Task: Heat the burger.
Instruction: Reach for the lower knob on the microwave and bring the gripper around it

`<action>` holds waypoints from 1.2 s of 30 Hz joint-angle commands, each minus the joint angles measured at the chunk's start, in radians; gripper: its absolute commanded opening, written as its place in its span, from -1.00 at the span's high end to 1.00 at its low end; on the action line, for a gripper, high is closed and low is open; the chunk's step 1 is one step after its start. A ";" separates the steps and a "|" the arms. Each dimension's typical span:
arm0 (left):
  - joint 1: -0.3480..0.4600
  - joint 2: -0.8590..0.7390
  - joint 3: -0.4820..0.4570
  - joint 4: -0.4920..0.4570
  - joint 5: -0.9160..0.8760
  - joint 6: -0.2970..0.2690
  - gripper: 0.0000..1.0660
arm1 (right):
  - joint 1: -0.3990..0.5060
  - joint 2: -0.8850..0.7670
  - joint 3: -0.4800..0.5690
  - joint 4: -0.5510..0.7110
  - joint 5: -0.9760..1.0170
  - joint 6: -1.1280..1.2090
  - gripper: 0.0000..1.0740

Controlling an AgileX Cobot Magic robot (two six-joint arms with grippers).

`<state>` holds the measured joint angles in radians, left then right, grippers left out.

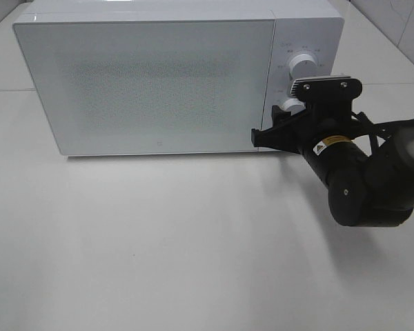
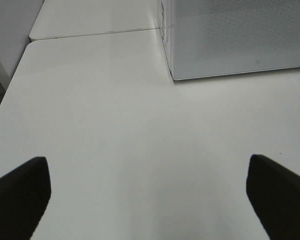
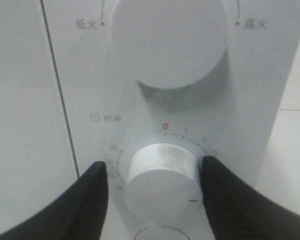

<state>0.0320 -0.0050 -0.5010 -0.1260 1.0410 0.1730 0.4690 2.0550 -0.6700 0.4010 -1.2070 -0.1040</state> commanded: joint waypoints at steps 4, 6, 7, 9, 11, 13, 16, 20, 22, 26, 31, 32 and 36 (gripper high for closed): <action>0.002 -0.020 0.003 0.000 -0.006 -0.006 -0.89 | -0.004 -0.004 -0.014 -0.010 -0.222 -0.010 0.44; 0.002 -0.020 0.003 0.000 -0.006 -0.006 -0.89 | -0.004 -0.004 -0.014 -0.010 -0.221 -0.010 0.60; 0.002 -0.020 0.003 0.000 -0.006 -0.006 -0.89 | -0.004 -0.004 -0.014 -0.010 -0.221 -0.010 0.60; 0.002 -0.020 0.003 0.000 -0.006 -0.006 -0.89 | -0.004 -0.004 -0.014 -0.010 -0.221 -0.009 0.64; 0.002 -0.020 0.003 0.000 -0.006 -0.006 -0.89 | -0.004 -0.004 -0.014 -0.011 -0.222 0.015 0.66; 0.002 -0.020 0.003 0.000 -0.006 -0.006 -0.89 | -0.004 -0.004 -0.014 -0.011 -0.222 0.043 0.66; 0.002 -0.020 0.003 0.000 -0.006 -0.006 -0.89 | -0.004 -0.004 -0.014 -0.011 -0.222 0.216 0.65; 0.002 -0.020 0.003 0.000 -0.006 -0.006 -0.89 | -0.004 -0.004 -0.014 -0.010 -0.213 0.512 0.64; 0.002 -0.020 0.003 0.000 -0.006 -0.006 -0.89 | -0.004 -0.004 -0.014 -0.010 -0.213 0.603 0.63; 0.002 -0.020 0.003 0.000 -0.006 -0.006 -0.89 | -0.004 -0.004 -0.014 -0.019 -0.188 1.053 0.62; 0.002 -0.020 0.003 0.000 -0.006 -0.006 -0.89 | -0.004 -0.004 -0.014 -0.021 -0.162 1.457 0.59; 0.002 -0.020 0.003 0.000 -0.006 -0.006 -0.89 | -0.004 -0.004 -0.014 -0.021 -0.170 1.560 0.58; 0.002 -0.020 0.003 0.000 -0.006 -0.006 -0.89 | -0.004 -0.004 -0.014 -0.021 -0.169 1.661 0.57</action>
<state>0.0320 -0.0050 -0.5010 -0.1260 1.0400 0.1730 0.4680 2.0550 -0.6680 0.4110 -1.2090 1.5020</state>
